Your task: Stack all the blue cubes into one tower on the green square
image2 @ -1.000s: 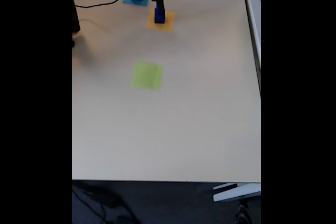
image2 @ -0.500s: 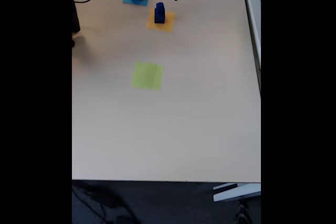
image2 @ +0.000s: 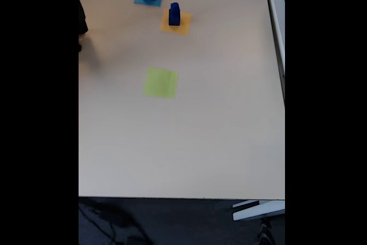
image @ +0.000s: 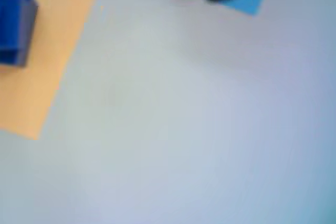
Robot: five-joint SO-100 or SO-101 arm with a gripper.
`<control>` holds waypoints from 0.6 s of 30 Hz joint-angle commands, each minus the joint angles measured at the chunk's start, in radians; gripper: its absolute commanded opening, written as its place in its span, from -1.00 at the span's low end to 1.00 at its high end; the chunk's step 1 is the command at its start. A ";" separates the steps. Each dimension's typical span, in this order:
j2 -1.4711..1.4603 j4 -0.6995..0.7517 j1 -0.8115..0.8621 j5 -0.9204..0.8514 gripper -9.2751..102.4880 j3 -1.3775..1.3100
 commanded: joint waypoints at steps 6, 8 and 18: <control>-0.109 0.008 -0.038 0.118 -0.33 -0.038; -0.141 0.011 -0.044 0.126 -0.33 -0.061; -0.267 0.032 -0.091 0.255 -0.09 -0.161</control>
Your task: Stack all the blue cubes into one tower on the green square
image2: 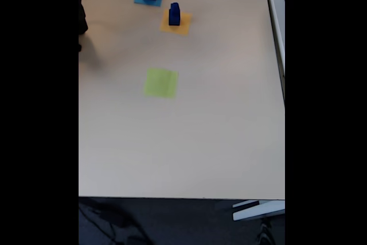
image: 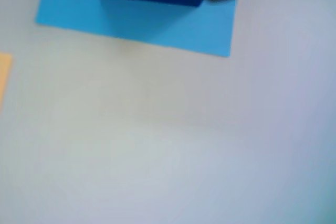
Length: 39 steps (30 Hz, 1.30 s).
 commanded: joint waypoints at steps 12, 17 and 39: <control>-0.054 0.009 -0.094 0.169 0.26 -0.109; -0.092 0.003 -0.127 0.184 0.25 -0.109; -0.202 -0.084 -0.198 0.244 0.22 0.081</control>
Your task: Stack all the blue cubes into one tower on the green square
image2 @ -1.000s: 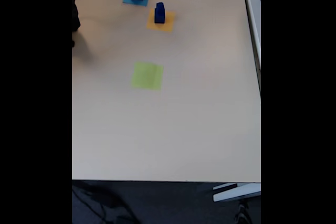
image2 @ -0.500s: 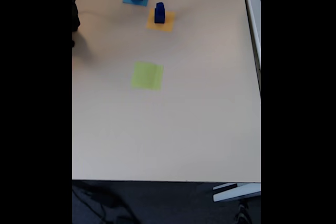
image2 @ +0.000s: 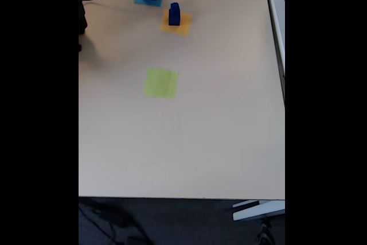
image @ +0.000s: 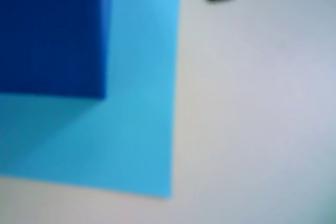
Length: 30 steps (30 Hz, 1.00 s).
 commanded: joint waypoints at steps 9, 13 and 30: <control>0.018 -0.020 -0.017 -0.002 0.15 0.055; 0.037 -0.014 -0.009 -0.026 0.10 0.078; 0.054 -0.008 0.026 -0.081 -0.54 0.095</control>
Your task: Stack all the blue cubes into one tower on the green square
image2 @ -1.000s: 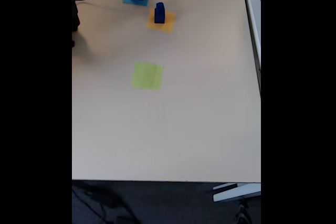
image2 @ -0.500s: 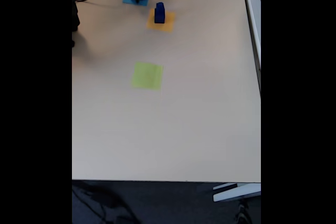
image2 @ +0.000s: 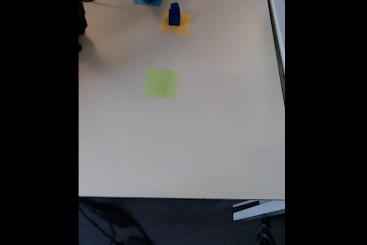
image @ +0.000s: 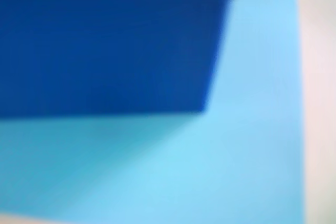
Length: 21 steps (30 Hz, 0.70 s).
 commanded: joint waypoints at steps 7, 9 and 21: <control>0.064 0.003 0.023 -0.025 -0.72 -0.008; 0.061 -0.002 0.023 -0.025 -0.73 -0.009; 0.058 0.021 0.026 -0.026 -0.83 -0.066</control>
